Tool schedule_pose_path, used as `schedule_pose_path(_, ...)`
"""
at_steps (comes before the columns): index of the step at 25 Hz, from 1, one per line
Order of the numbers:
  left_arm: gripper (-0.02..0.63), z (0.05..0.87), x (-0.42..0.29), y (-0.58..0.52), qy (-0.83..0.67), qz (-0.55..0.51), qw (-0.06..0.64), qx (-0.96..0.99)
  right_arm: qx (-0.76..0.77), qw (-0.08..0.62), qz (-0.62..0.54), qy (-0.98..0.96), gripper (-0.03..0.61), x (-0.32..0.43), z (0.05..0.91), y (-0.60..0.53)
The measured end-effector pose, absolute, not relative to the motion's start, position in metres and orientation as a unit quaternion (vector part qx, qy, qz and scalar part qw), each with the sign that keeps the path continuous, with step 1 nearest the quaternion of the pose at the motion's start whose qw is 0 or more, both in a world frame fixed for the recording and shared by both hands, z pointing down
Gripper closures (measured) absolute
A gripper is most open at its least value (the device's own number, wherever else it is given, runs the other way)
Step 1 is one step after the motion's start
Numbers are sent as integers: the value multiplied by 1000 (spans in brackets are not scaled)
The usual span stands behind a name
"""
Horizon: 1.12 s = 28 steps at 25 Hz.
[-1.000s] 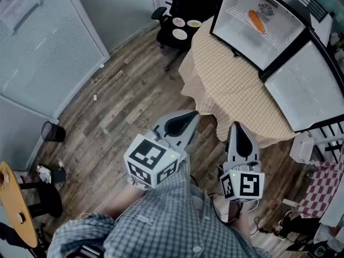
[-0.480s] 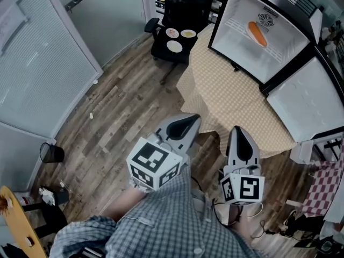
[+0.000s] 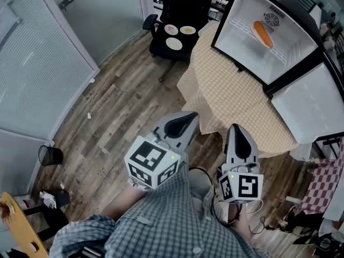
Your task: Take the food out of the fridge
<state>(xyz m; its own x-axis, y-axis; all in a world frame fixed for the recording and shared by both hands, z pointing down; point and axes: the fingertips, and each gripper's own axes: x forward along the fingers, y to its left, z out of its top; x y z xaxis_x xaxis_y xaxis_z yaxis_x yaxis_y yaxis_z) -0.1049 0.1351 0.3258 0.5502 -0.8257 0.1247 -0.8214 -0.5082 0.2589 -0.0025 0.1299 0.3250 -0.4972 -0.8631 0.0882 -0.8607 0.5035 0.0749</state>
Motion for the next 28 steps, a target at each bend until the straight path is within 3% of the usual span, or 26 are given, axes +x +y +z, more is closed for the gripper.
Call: schedule_pose_path(28,607,321,-94,-18,-514,-15,151,844,453,84,-60,-886,568,0,311,-44)
